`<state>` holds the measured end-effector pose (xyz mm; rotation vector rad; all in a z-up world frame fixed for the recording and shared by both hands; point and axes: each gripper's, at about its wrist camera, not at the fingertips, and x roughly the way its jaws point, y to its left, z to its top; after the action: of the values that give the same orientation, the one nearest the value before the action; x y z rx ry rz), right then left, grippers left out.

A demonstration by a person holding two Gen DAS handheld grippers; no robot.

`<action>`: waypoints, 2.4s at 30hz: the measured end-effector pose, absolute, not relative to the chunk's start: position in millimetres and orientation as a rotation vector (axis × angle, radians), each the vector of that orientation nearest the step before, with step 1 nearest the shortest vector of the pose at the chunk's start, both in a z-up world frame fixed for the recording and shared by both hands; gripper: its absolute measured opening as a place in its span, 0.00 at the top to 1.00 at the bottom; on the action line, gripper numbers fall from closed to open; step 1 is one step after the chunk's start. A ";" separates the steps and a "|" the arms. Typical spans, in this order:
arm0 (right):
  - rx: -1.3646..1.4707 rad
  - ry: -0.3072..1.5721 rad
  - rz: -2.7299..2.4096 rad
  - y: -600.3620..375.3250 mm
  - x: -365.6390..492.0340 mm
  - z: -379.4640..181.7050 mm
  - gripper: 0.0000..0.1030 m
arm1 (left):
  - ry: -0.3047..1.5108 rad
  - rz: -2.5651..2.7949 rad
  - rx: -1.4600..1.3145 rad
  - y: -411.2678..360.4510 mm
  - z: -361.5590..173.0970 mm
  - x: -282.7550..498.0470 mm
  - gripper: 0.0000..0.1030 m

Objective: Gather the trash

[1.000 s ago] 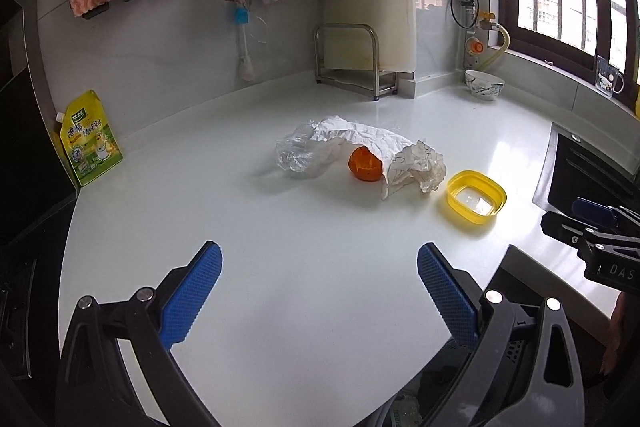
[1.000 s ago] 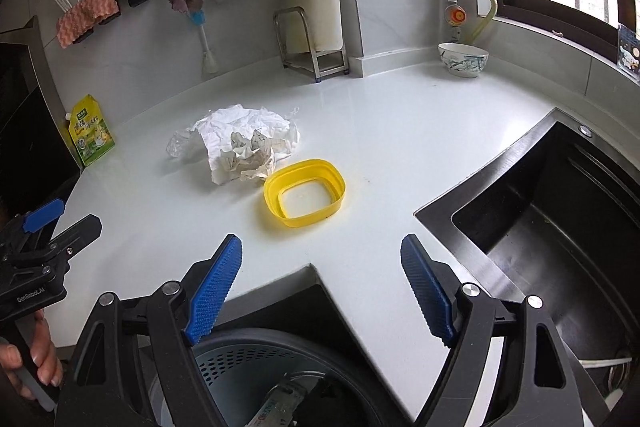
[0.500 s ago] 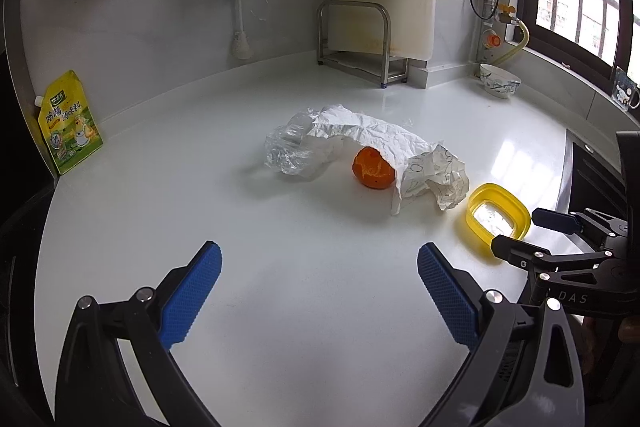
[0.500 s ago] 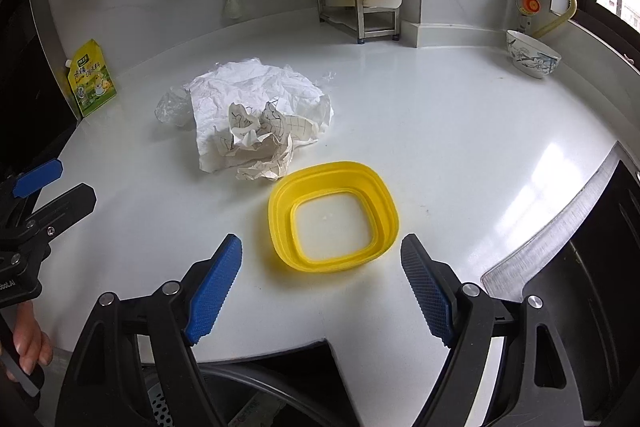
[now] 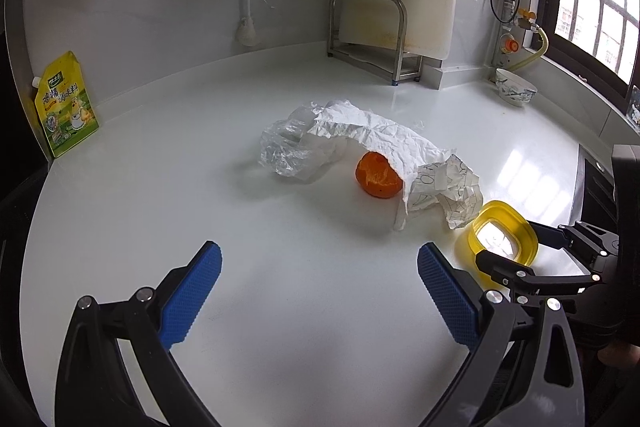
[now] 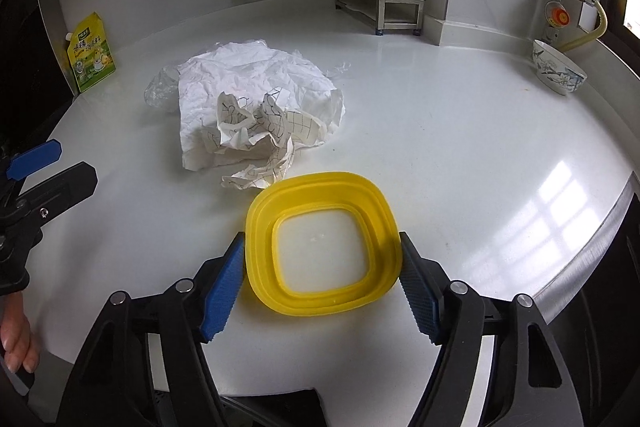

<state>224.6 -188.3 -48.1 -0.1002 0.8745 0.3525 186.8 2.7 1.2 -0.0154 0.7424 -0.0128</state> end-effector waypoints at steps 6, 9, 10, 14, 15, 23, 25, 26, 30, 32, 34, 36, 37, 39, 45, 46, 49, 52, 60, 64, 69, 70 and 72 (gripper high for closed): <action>-0.061 0.852 0.342 -204.6 222.9 -42.4 0.34 | 0.740 -0.010 -0.012 -13.2 1.4 196.7 0.06; -0.023 0.827 0.316 -223.2 221.6 -36.1 0.34 | 0.744 -0.017 -0.006 -24.1 0.2 202.5 0.06; -0.015 0.820 0.304 -230.0 221.3 -34.8 0.34 | 0.749 -0.019 -0.008 -27.3 -0.6 205.3 0.06; 0.051 0.807 0.263 -259.3 222.0 -33.3 0.34 | 0.768 -0.010 -0.026 -37.7 -4.1 218.8 0.06; 0.072 0.804 0.255 -266.0 222.1 -33.0 0.34 | 0.771 -0.005 -0.025 -40.7 -5.4 222.5 0.06; 0.193 0.776 0.247 -297.7 220.7 -29.9 0.34 | 0.793 0.003 -0.038 -60.0 -12.5 246.8 0.06; 0.210 0.770 0.253 -300.6 220.0 -28.8 0.34 | 0.791 0.012 -0.033 -63.9 -14.6 252.5 0.06; 0.215 0.764 0.255 -300.7 218.4 -27.6 0.34 | 0.792 0.016 -0.028 -65.6 -16.7 255.6 0.06; 0.225 0.752 0.268 -300.5 216.0 -25.1 0.34 | 0.806 0.033 -0.013 -71.0 -22.2 266.5 0.07; 0.226 0.753 0.273 -299.6 215.8 -25.1 0.34 | 0.783 0.031 -0.021 -72.1 -19.1 268.2 0.13; 0.225 0.753 0.277 -298.0 215.2 -24.8 0.34 | 0.791 0.017 -0.018 -74.9 -19.4 272.4 0.31; 0.227 0.749 0.282 -297.3 214.5 -24.0 0.34 | 0.826 0.009 -0.010 -77.6 -24.9 278.6 0.45; 0.229 0.746 0.285 -297.1 214.2 -23.5 0.34 | 0.847 0.003 -0.013 -77.6 -27.8 281.6 0.58; 0.229 0.745 0.285 -297.4 214.3 -23.4 0.34 | 0.876 -0.016 -0.040 -73.2 -32.1 285.1 0.75; 0.232 0.755 0.289 -296.9 215.6 -25.3 0.34 | 0.872 -0.034 -0.060 -65.0 -30.7 280.0 0.94; 0.233 0.754 0.290 -296.8 215.3 -25.0 0.34 | 0.868 -0.037 -0.054 -64.3 -30.0 277.0 0.94; 0.238 0.750 0.289 -297.9 215.1 -24.6 0.34 | 0.853 -0.036 -0.035 -61.4 -27.7 267.2 0.94; 0.242 0.748 0.289 -299.3 214.8 -24.7 0.34 | 0.848 -0.046 -0.034 -55.4 -25.0 258.5 0.94; 0.250 0.737 0.294 -299.8 213.4 -22.4 0.34 | 0.820 -0.056 0.038 -49.5 -13.6 241.6 0.63; 0.253 0.732 0.296 -300.6 212.4 -21.0 0.34 | 0.771 -0.050 0.079 -48.8 -4.0 231.9 0.41; 0.261 0.731 0.299 -301.2 211.8 -19.8 0.34 | 0.734 -0.065 0.103 -53.0 12.9 241.5 0.32; 0.262 0.731 0.298 -301.4 211.7 -19.7 0.34 | 0.722 -0.069 0.110 -55.6 17.2 245.8 0.28; 0.266 0.732 0.298 -302.3 212.0 -19.5 0.34 | 0.710 -0.090 0.122 -61.0 24.0 256.3 0.23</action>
<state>212.0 -302.3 -19.5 0.2658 0.7315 0.2980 256.3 -61.0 24.0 0.1224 0.7099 -0.0896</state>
